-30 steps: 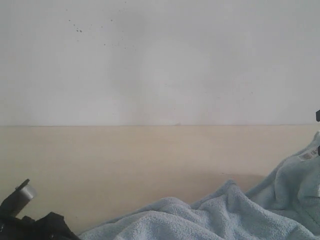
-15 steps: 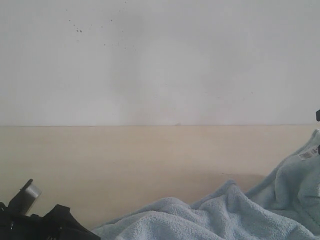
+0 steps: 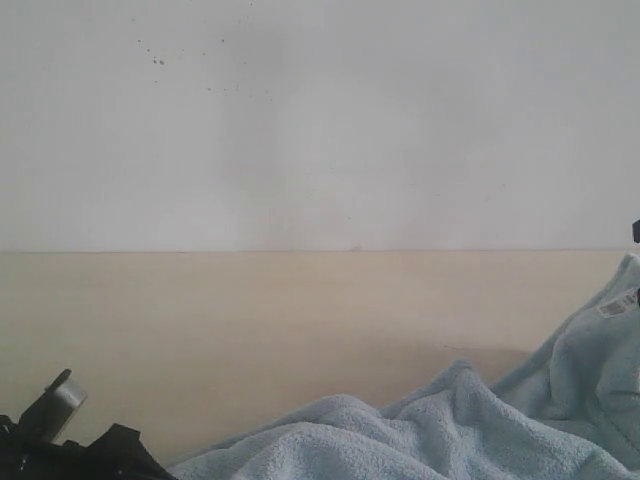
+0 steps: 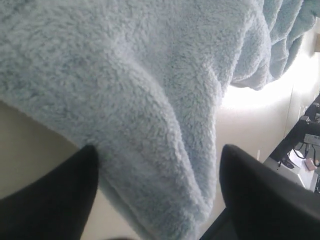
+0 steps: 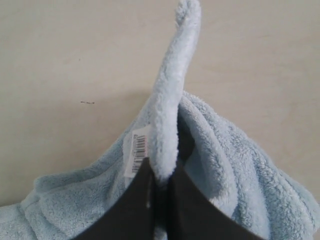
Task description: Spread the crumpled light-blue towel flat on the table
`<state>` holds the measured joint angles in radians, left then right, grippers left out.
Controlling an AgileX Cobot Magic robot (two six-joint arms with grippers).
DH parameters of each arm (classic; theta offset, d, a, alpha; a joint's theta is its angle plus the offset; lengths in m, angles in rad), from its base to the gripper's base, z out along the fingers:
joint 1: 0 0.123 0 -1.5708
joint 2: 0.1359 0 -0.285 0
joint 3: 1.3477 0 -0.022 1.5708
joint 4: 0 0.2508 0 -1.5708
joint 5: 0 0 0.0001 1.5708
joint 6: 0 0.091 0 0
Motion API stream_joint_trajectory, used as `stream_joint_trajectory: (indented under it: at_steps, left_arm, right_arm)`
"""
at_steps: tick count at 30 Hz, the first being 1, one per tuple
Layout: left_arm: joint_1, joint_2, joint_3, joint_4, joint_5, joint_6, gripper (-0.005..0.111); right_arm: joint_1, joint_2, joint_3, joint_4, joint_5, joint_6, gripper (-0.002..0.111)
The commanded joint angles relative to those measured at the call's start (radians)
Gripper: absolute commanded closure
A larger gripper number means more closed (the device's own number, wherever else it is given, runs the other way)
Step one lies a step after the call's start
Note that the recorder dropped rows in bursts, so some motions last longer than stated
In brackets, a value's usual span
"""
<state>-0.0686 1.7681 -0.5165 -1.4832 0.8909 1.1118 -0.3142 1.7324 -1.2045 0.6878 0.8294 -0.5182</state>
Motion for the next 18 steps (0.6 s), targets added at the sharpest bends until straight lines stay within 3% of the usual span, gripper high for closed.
stream_joint_trajectory:
  at_steps: [1, 7, 9, 11, 12, 13, 15, 18]
  left_arm:
    - [0.001, 0.002, 0.006, 0.039, -0.047, -0.030, 0.041]
    - [0.001, 0.002, 0.006, -0.134, -0.103, 0.051, 0.042]
    - [0.001, 0.002, -0.002, -0.160, -0.127, 0.060, 0.054]
    - [0.001, 0.002, -0.010, -0.160, -0.140, 0.060, 0.074]
    - [0.001, 0.002, -0.012, -0.157, -0.136, 0.062, 0.091]
    - [0.001, 0.002, -0.012, -0.157, -0.128, 0.072, 0.099]
    - [0.001, 0.002, -0.012, -0.157, -0.109, 0.098, 0.102]
    - [0.001, 0.002, -0.014, -0.155, -0.100, 0.114, 0.097]
  right_arm:
    - [-0.002, -0.015, 0.002, 0.007, -0.003, -0.009, 0.108]
    - [-0.002, -0.015, 0.002, 0.007, -0.013, -0.010, 0.108]
    - [-0.002, -0.015, 0.002, 0.007, -0.016, -0.010, 0.108]
    - [-0.002, -0.015, 0.002, 0.007, -0.016, -0.010, 0.108]
    - [-0.002, -0.015, 0.002, 0.010, -0.014, -0.010, 0.108]
    - [-0.002, -0.015, 0.002, 0.010, -0.014, -0.010, 0.108]
    - [-0.002, -0.015, 0.002, 0.010, -0.014, -0.010, 0.108]
    - [-0.002, -0.015, 0.002, 0.010, -0.010, -0.010, 0.108]
